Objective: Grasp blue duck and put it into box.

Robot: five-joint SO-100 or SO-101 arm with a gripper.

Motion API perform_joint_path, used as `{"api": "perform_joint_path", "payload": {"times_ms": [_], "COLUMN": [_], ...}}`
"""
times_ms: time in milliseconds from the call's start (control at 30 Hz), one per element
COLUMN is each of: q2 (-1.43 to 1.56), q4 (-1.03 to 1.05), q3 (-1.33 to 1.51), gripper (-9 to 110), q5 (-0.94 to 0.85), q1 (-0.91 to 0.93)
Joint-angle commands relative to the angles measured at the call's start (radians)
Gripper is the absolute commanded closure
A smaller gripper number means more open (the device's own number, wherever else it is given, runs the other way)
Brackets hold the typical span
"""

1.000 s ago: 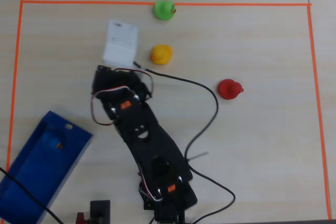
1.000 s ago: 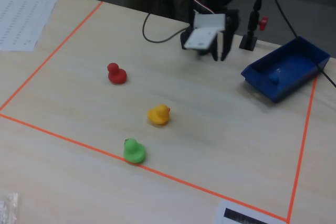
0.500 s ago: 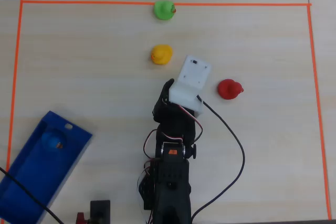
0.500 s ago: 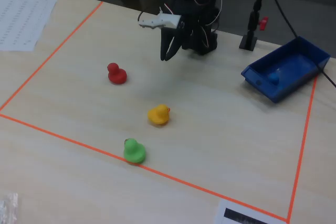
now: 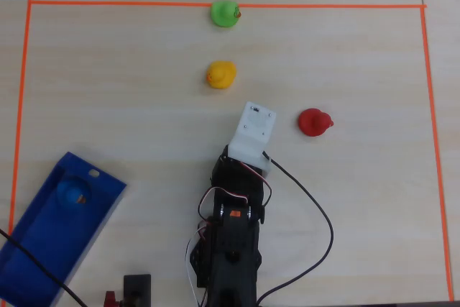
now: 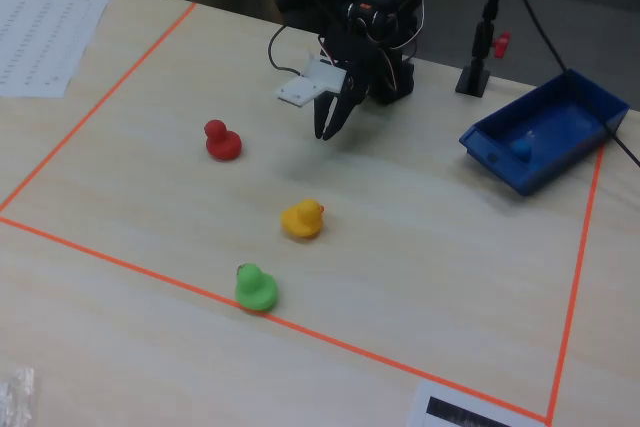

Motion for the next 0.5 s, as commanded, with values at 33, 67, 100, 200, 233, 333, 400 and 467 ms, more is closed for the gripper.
{"api": "perform_joint_path", "payload": {"times_ms": [33,67,100,200,233,333,400,467], "q2": [0.005,0.005,0.005,0.005,0.005,0.005,0.005,0.005], "q4": [0.175,0.216,0.253,0.327,0.325,0.327,0.330,0.330], "q3": [-0.005,-0.005,-0.005,-0.005,-0.005,-0.005,-0.003,-0.003], "gripper": [101,101,101,101,101,101,101,101], "q5": [-0.074,-0.092,-0.097,-0.100,-0.098,-0.097,-0.097,-0.097], "q1": [-0.011,-0.014,-0.017,-0.021,-0.018,0.003,0.012,0.012]}}
